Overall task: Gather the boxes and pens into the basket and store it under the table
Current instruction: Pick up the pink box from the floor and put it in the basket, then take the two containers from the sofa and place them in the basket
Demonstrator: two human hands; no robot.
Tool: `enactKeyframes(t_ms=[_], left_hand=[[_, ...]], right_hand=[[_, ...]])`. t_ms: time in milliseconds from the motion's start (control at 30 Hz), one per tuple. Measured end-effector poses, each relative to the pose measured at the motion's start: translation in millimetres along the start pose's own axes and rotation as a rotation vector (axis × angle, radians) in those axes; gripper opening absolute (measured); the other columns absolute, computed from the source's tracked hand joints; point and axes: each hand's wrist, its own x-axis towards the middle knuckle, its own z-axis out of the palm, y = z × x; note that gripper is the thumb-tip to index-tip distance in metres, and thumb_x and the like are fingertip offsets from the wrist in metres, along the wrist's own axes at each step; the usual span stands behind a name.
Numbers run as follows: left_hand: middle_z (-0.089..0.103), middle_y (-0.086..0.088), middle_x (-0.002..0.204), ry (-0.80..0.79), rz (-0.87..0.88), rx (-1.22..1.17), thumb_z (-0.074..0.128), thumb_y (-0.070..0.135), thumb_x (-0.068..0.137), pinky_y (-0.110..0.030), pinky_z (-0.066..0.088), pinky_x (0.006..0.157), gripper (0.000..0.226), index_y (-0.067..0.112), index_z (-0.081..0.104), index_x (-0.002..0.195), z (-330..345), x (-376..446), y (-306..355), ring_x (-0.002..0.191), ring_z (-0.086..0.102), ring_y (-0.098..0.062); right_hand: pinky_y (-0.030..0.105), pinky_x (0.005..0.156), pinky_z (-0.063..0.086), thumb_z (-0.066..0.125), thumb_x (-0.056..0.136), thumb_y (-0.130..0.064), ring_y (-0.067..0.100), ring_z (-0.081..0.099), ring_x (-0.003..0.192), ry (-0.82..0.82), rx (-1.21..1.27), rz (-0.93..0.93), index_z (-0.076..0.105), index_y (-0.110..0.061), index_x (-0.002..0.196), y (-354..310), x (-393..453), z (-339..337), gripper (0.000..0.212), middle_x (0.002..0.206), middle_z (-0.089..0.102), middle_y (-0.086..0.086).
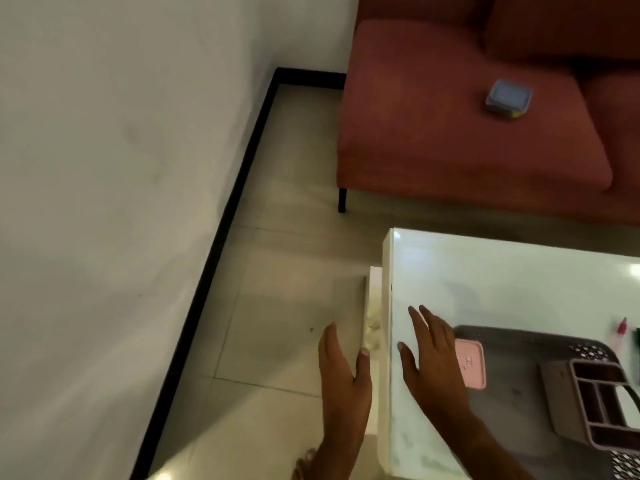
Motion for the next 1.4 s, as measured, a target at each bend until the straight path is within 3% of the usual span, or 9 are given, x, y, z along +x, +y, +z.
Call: enactKeyframes(t_ms=[200, 267, 333, 400, 500, 567, 733, 967, 1400], left_hand=[[0.007, 0.002, 0.169, -0.106, 0.125, 0.267, 0.046, 0.044, 0.102, -0.029, 0.022, 0.123, 0.076, 0.026, -0.001, 0.159, -41, 45, 21, 0.154, 0.019, -0.017], [0.007, -0.001, 0.169, -0.107, 0.204, 0.4, 0.044, 0.045, 0.101, -0.03, 0.018, 0.123, 0.078, 0.022, -0.002, 0.16, -46, 67, 31, 0.155, 0.016, -0.018], [0.021, -0.005, 0.167, -0.073, 0.314, 0.544, 0.045, 0.047, 0.097, -0.038, 0.023, 0.121, 0.08, 0.016, 0.009, 0.161, -50, 91, 49, 0.151, 0.029, -0.022], [0.042, -0.01, 0.157, -0.063, 0.41, 0.671, 0.046, 0.05, 0.089, -0.042, 0.029, 0.12, 0.08, 0.01, 0.026, 0.156, -48, 121, 70, 0.141, 0.047, -0.027], [0.044, -0.013, 0.155, -0.084, 0.503, 0.825, 0.037, 0.052, 0.092, -0.044, 0.006, 0.119, 0.076, 0.007, 0.03, 0.154, -41, 167, 104, 0.14, 0.046, -0.029], [0.041, -0.015, 0.157, -0.093, 0.513, 0.884, 0.024, 0.052, 0.1, -0.044, 0.001, 0.119, 0.072, 0.005, 0.027, 0.155, -31, 203, 133, 0.142, 0.044, -0.03], [0.034, -0.019, 0.16, -0.133, 0.594, 0.968, 0.035, 0.045, 0.095, -0.053, 0.018, 0.117, 0.074, 0.001, 0.029, 0.155, 4, 280, 210, 0.145, 0.04, -0.032], [0.029, -0.018, 0.163, -0.112, 0.638, 0.969, 0.028, 0.045, 0.097, -0.056, 0.029, 0.119, 0.076, 0.001, 0.019, 0.158, 59, 368, 296, 0.15, 0.032, -0.031], [0.024, -0.017, 0.165, -0.157, 0.75, 0.969, 0.045, 0.042, 0.1, -0.057, 0.025, 0.122, 0.079, 0.002, 0.01, 0.159, 128, 440, 368, 0.153, 0.025, -0.03]], right_hand=[[0.053, 0.095, 0.054, 0.05, 0.092, -0.04, 0.038, 0.05, 0.129, 0.021, -0.17, -0.016, 0.043, -0.012, 0.144, -32, 29, -12, 0.06, 0.144, 0.052, 0.019], [0.056, 0.094, 0.053, 0.074, 0.084, -0.034, 0.044, 0.056, 0.126, 0.024, -0.185, 0.016, 0.042, -0.012, 0.143, -36, 49, -19, 0.07, 0.142, 0.055, 0.022], [0.057, 0.095, 0.05, 0.087, 0.07, -0.026, 0.047, 0.061, 0.121, 0.035, -0.195, 0.058, 0.043, -0.01, 0.141, -40, 74, -23, 0.085, 0.139, 0.057, 0.026], [0.057, 0.095, 0.05, 0.085, 0.072, -0.027, 0.048, 0.06, 0.121, 0.045, -0.217, 0.089, 0.042, -0.008, 0.142, -40, 103, -28, 0.084, 0.14, 0.055, 0.027], [0.054, 0.1, 0.05, 0.04, 0.099, -0.044, 0.047, 0.057, 0.126, 0.077, -0.271, 0.105, 0.039, -0.007, 0.144, -37, 149, -34, 0.059, 0.144, 0.052, 0.027], [0.051, 0.104, 0.047, 0.014, 0.103, -0.046, 0.045, 0.054, 0.13, 0.068, -0.271, 0.122, 0.043, -0.003, 0.144, -34, 185, -43, 0.067, 0.145, 0.051, 0.027], [0.049, 0.113, 0.042, 0.051, 0.095, -0.029, 0.04, 0.044, 0.138, 0.099, -0.267, 0.181, 0.04, -0.001, 0.148, -24, 278, -71, 0.061, 0.15, 0.044, 0.024], [0.049, 0.113, 0.043, 0.067, 0.091, -0.025, 0.04, 0.043, 0.139, 0.124, -0.235, 0.216, 0.039, -0.002, 0.15, -3, 392, -103, 0.07, 0.152, 0.043, 0.024], [0.05, 0.119, 0.035, 0.045, 0.101, -0.036, 0.037, 0.033, 0.147, 0.111, -0.219, 0.3, 0.024, -0.007, 0.156, 30, 482, -122, 0.066, 0.158, 0.034, 0.021]])
